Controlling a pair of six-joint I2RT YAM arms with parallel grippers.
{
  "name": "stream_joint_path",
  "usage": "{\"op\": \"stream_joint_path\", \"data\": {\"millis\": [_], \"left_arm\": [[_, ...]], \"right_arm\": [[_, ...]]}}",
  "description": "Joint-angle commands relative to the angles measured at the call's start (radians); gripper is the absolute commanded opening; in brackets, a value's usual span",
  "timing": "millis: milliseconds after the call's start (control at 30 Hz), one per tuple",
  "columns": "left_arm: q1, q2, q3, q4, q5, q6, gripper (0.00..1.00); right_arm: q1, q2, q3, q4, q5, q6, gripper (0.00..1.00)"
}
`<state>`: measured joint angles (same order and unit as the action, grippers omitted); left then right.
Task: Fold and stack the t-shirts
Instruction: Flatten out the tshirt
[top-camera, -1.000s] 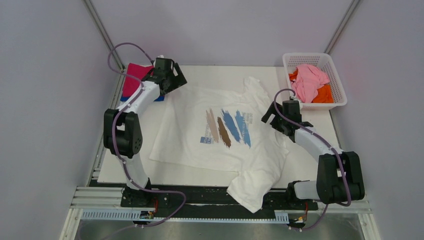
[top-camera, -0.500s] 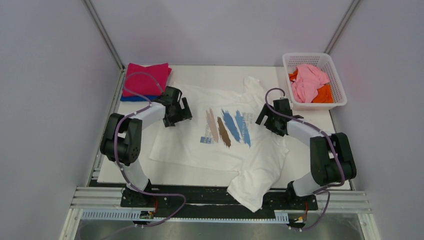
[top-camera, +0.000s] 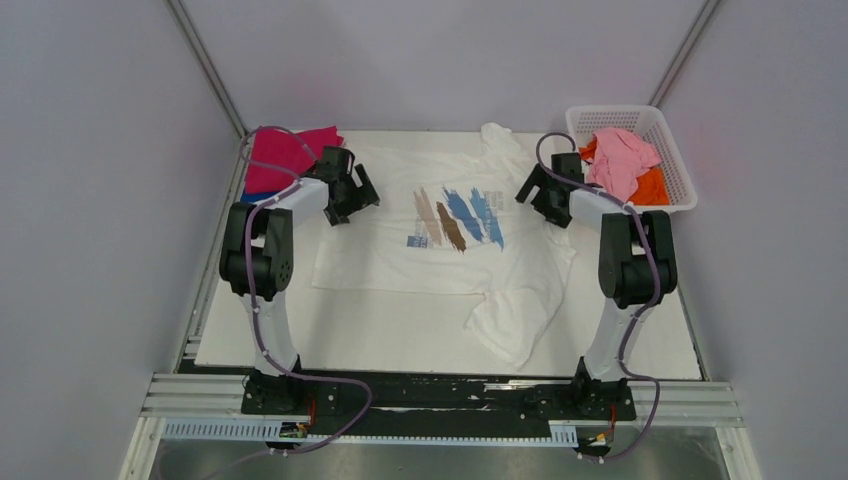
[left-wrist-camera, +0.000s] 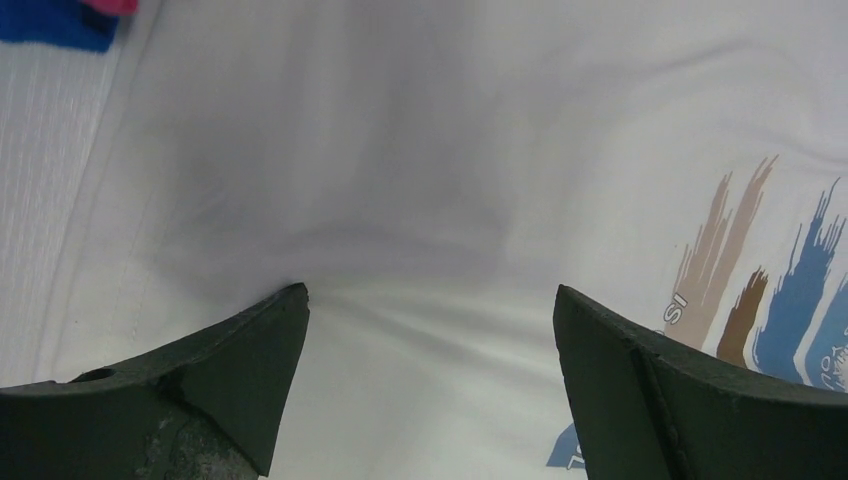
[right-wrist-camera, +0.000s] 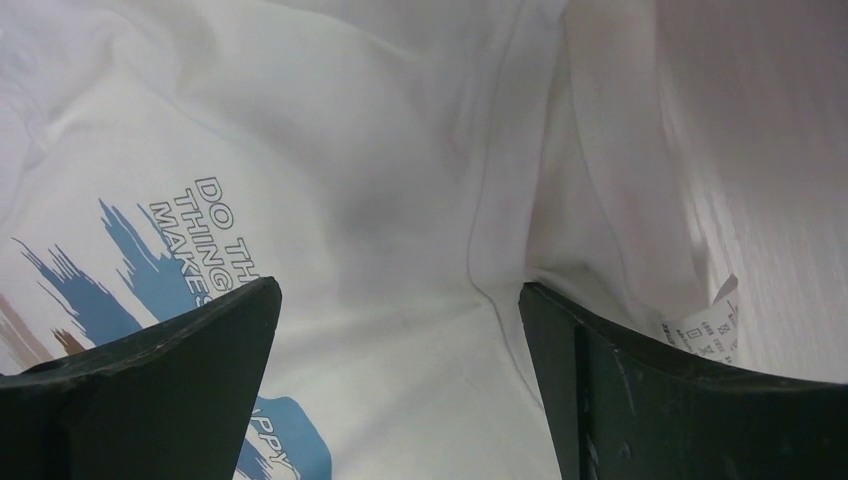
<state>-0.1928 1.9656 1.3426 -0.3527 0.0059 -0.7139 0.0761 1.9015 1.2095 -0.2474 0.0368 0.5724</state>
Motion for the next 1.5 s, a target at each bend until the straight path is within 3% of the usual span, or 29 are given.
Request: {"op": "stream_joint_path", "data": {"millis": [0, 100, 267, 500, 733, 933, 1100, 1400, 1467], "left_arm": [[0.016, 0.107, 0.089, -0.054, -0.037, -0.011, 1.00], [0.016, 0.108, 0.161, -0.083, -0.030, 0.002, 1.00], [0.006, -0.027, 0.111, -0.098, -0.069, 0.022, 1.00], [-0.007, -0.395, -0.185, -0.210, -0.220, -0.041, 1.00], [0.018, -0.622, -0.449, -0.331, -0.342, -0.140, 0.99], [0.064, -0.633, -0.549, -0.217, -0.242, -0.177, 0.87], [0.069, -0.563, -0.554, -0.189, -0.266, -0.210, 0.73], [0.078, -0.434, -0.555, -0.097, -0.285, -0.261, 0.61], [0.078, -0.411, -0.553, -0.080, -0.272, -0.256, 0.52]], "right_arm": [[-0.045, 0.144, 0.152, -0.046, -0.005, -0.040, 1.00], [-0.048, 0.162, 0.234, -0.060, -0.002, -0.063, 1.00], [-0.038, 0.028, 0.219, -0.058, 0.020, -0.106, 1.00], [-0.008, -0.258, 0.055, -0.046, 0.042, -0.120, 1.00], [-0.001, -0.444, -0.094, -0.025, 0.021, -0.122, 1.00], [-0.002, -0.496, -0.145, -0.023, 0.009, -0.115, 1.00], [-0.002, -0.530, -0.185, -0.023, 0.003, -0.107, 1.00], [0.000, -0.612, -0.259, -0.025, -0.020, -0.095, 1.00], [-0.001, -0.625, -0.275, -0.030, -0.020, -0.092, 1.00]]}}
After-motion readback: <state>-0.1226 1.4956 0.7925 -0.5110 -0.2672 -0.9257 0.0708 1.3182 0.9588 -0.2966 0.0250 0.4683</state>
